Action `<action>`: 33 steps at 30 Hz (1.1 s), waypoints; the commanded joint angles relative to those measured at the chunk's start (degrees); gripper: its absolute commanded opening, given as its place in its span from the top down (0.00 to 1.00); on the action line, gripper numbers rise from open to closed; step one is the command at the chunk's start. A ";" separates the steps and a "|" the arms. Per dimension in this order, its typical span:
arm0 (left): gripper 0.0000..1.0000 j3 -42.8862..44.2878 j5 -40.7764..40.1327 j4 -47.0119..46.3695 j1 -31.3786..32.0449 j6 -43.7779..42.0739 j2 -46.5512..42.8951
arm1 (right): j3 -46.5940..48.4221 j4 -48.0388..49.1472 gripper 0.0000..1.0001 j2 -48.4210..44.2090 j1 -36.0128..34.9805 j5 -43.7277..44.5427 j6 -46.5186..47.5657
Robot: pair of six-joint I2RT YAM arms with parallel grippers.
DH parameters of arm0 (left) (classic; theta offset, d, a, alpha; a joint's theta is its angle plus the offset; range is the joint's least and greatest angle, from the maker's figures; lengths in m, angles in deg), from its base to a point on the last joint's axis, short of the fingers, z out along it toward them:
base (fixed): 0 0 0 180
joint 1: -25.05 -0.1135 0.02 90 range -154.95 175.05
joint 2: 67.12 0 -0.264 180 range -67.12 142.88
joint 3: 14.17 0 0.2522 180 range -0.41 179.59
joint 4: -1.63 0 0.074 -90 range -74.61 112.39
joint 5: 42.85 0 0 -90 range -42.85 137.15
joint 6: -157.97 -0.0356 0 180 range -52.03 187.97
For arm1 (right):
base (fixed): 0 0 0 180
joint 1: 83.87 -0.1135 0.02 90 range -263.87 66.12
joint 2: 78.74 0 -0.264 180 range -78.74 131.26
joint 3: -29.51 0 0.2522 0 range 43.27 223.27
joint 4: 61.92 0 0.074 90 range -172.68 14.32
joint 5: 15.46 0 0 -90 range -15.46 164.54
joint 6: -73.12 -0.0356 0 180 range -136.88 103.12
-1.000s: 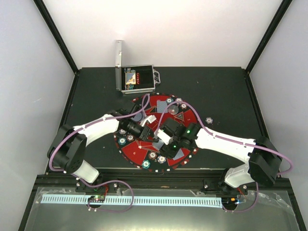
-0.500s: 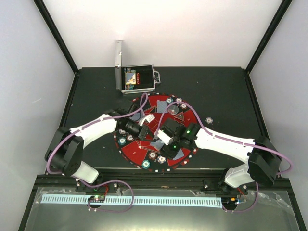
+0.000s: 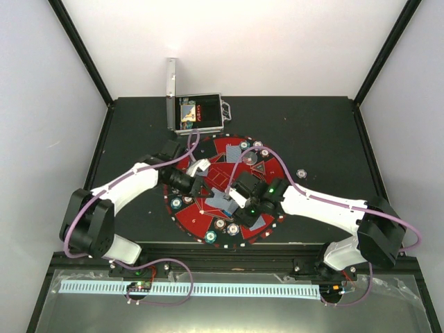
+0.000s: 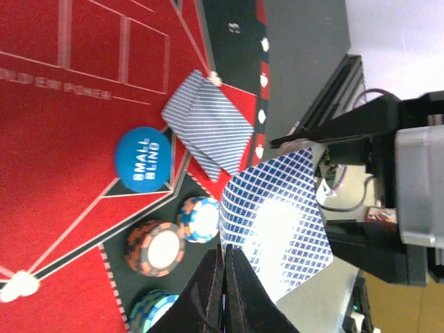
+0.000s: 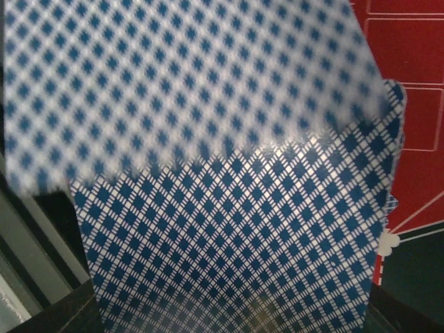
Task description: Distribute texas hold em gaming equipment
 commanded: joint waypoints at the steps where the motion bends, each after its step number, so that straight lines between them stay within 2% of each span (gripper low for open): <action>1: 0.99 0.62 -5.54 2.21 -3.46 -2.48 -2.08 | 0.02 0.68 0.39 -2.05 -0.06 5.47 -3.30; 8: 0.99 2.50 -7.69 -0.66 -11.27 -1.90 -1.17 | 0.25 1.32 0.39 -2.25 1.82 8.70 -6.02; 15: 0.98 10.87 -5.32 -2.15 -17.17 -3.54 8.97 | 0.04 2.46 0.39 -2.58 3.46 9.14 -6.08; 25: 0.98 15.02 -2.42 -15.56 -18.07 2.80 21.55 | 0.04 3.94 0.39 -2.31 4.43 8.61 -6.46; 33: 0.98 20.10 -2.56 -15.13 -18.34 1.93 28.37 | 0.44 4.19 0.39 -1.34 4.74 7.97 -6.05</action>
